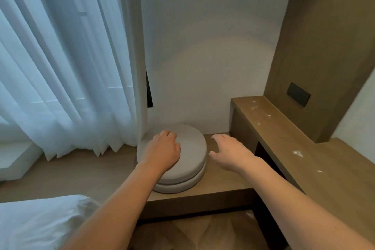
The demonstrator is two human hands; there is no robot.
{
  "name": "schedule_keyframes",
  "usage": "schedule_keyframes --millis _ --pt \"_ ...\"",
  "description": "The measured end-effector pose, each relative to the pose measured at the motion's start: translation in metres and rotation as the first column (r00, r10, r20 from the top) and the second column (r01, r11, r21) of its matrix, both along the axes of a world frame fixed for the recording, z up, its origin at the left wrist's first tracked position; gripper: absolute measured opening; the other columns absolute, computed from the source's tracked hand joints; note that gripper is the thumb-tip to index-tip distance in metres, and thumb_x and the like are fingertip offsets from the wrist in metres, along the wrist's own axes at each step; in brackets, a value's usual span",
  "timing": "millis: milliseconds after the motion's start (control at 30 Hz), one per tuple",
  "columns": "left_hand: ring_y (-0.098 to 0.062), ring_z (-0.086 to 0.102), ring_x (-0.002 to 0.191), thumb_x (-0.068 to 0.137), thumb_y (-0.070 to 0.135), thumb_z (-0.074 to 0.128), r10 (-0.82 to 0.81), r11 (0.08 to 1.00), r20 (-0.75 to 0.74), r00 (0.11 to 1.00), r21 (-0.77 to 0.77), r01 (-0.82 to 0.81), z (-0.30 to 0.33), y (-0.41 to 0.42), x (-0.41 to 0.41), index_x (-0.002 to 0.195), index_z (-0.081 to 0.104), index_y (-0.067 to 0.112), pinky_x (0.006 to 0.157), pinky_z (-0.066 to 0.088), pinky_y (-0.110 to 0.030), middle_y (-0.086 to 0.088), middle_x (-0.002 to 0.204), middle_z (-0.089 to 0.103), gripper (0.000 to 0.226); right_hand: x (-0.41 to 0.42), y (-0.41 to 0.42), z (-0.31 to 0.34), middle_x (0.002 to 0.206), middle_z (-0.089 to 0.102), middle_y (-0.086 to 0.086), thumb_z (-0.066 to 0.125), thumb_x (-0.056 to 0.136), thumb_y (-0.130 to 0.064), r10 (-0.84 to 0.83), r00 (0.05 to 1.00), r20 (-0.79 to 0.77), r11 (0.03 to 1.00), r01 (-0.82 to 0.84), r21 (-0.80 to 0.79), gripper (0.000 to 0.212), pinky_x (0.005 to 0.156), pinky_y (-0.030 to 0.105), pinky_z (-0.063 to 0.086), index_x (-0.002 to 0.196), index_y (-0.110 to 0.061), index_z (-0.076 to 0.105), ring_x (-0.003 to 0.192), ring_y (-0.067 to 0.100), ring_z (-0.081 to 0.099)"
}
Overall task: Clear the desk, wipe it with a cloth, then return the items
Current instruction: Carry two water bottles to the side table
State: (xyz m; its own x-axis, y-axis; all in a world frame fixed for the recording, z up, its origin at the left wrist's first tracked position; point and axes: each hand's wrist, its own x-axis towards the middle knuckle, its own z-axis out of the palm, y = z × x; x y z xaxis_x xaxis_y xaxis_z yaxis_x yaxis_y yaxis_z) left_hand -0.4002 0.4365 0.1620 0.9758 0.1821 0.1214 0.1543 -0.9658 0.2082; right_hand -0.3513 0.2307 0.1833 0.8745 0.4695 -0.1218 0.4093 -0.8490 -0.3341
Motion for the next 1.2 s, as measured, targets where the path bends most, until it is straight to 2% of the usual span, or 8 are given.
schedule_keyframes --millis 133,267,633,967,1200 --pt "-0.029 0.057 0.114 0.104 0.028 0.035 0.008 1.0 -0.042 0.999 -0.004 -0.008 -0.01 0.016 0.079 0.129 0.058 0.009 0.096 0.048 -0.042 -0.011 0.13 0.056 0.039 0.078 0.014 -0.006 0.152 0.04 0.008 0.048 0.098 -0.032 -0.002 1.0 -0.018 0.999 0.001 -0.039 0.056 0.109 0.041 0.04 0.149 -0.015 0.035 0.136 0.027 0.041" --pt "-0.03 0.057 0.115 0.103 0.025 0.036 0.007 1.0 -0.057 0.998 -0.014 -0.008 -0.007 0.031 0.162 0.129 0.057 0.007 0.097 0.048 -0.042 -0.012 0.132 0.055 0.038 0.156 0.025 -0.002 0.147 0.044 0.009 0.048 0.098 -0.031 -0.021 1.0 -0.016 0.999 0.021 -0.041 0.048 0.108 0.041 0.04 0.142 -0.012 0.042 0.134 0.028 0.043" --pt "-0.032 0.058 0.113 0.104 0.025 0.038 -0.056 0.997 -0.111 0.992 -0.059 0.05 -0.019 0.077 0.336 0.126 0.059 0.004 0.097 0.048 -0.042 -0.015 0.128 0.058 0.037 0.306 0.058 -0.016 0.152 0.039 0.008 0.047 0.099 -0.035 -0.097 0.992 -0.085 0.994 0.093 -0.05 0.056 0.111 0.041 0.037 0.149 -0.014 0.035 0.139 0.027 0.038" --pt "-0.033 0.056 0.12 0.105 0.027 0.038 -0.31 0.951 -0.132 0.942 -0.048 0.306 -0.025 0.09 0.493 0.131 0.057 0.005 0.099 0.047 -0.04 -0.015 0.134 0.056 0.039 0.402 0.076 -0.019 0.153 0.038 0.006 0.05 0.099 -0.035 -0.376 0.921 -0.097 0.926 0.376 -0.017 0.057 0.112 0.039 0.036 0.151 -0.017 0.034 0.139 0.026 0.038" --pt "-0.033 0.056 0.12 0.104 0.026 0.039 -0.527 0.848 -0.174 0.832 -0.04 0.529 -0.03 0.032 0.559 0.135 0.055 0.005 0.098 0.047 -0.039 -0.017 0.134 0.055 0.04 0.418 0.04 -0.026 0.149 0.041 0.005 0.051 0.098 -0.04 -0.589 0.797 -0.13 0.805 0.593 -0.017 0.057 0.109 0.038 0.04 0.15 -0.02 0.036 0.135 0.025 0.042"
